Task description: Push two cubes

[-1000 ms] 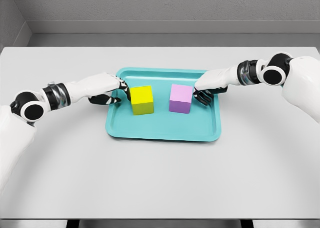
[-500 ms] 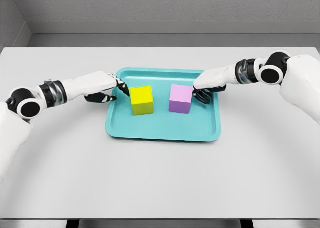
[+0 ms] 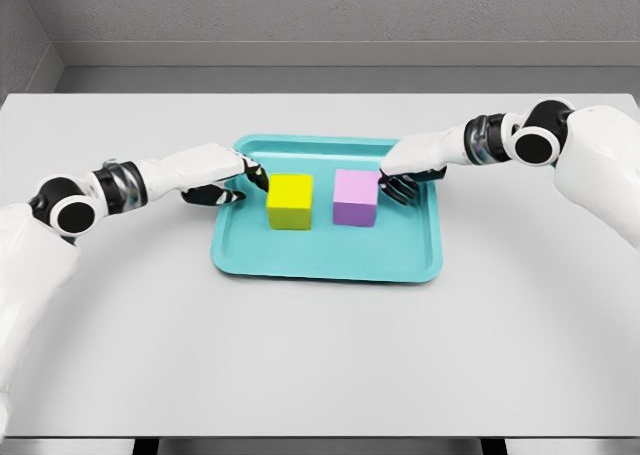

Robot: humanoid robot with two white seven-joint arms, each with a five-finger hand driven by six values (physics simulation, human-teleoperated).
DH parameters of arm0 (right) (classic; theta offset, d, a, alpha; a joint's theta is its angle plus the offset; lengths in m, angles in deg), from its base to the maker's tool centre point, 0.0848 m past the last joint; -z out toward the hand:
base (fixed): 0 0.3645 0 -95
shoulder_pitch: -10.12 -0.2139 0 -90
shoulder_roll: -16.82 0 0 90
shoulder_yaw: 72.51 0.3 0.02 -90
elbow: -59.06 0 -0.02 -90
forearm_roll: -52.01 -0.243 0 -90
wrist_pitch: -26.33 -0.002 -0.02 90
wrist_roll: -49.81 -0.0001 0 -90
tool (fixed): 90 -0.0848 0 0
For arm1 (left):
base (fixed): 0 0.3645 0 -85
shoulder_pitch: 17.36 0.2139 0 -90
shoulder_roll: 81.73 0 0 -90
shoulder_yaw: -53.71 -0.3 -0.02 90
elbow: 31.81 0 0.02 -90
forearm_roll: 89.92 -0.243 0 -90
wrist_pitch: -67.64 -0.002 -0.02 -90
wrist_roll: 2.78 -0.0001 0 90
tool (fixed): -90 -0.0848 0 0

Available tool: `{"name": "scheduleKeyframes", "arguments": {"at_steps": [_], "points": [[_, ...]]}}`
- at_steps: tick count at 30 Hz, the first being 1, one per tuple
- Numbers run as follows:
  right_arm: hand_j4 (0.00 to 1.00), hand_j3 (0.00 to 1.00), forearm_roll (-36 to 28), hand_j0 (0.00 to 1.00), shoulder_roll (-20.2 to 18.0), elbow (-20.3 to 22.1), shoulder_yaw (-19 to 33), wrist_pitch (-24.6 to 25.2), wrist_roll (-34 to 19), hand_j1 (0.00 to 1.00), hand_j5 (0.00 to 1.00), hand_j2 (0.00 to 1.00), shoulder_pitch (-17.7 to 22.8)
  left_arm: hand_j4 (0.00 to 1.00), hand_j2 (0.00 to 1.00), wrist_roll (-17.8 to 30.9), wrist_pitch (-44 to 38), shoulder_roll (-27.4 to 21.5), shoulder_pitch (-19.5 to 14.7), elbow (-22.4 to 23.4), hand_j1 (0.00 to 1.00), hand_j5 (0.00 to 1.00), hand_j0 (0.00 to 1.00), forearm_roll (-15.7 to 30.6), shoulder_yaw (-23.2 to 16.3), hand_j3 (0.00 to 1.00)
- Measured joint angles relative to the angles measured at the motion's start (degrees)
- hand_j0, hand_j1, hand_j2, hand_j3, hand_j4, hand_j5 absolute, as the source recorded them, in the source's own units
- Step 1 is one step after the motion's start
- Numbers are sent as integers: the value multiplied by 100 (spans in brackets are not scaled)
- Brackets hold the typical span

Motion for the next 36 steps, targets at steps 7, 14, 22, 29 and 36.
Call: {"name": "scheduleKeyframes", "arguments": {"at_steps": [7, 14, 22, 29, 36], "points": [[12, 12, -23, 12, 18, -2, 20, 21, -3, 12, 12, 12, 0, 57, 57, 18, 18, -120, 9, 39, 57, 57, 57, 70, 8, 57], [13, 13, -4, 13, -10, -128, 3, -51, 0, 13, 13, 13, -88, 56, 56, 6, 13, -88, 9, 50, 56, 56, 56, 47, -44, 56], [14, 14, -18, 14, -120, -135, 9, -114, 0, 14, 14, 14, -255, 56, 56, -1, -2, -19, 9, 44, 56, 56, 56, 22, -170, 56], [14, 14, -29, 14, -302, -124, 10, -131, 0, 14, 14, 14, -308, 55, 55, 1, 3, 25, 0, 44, 55, 55, 55, 17, -211, 55], [15, 15, -22, 15, -504, -140, 6, -133, 0, 15, 15, 15, -299, 55, 55, -1, -5, 87, 9, 32, 55, 55, 55, 26, -228, 55]]}}
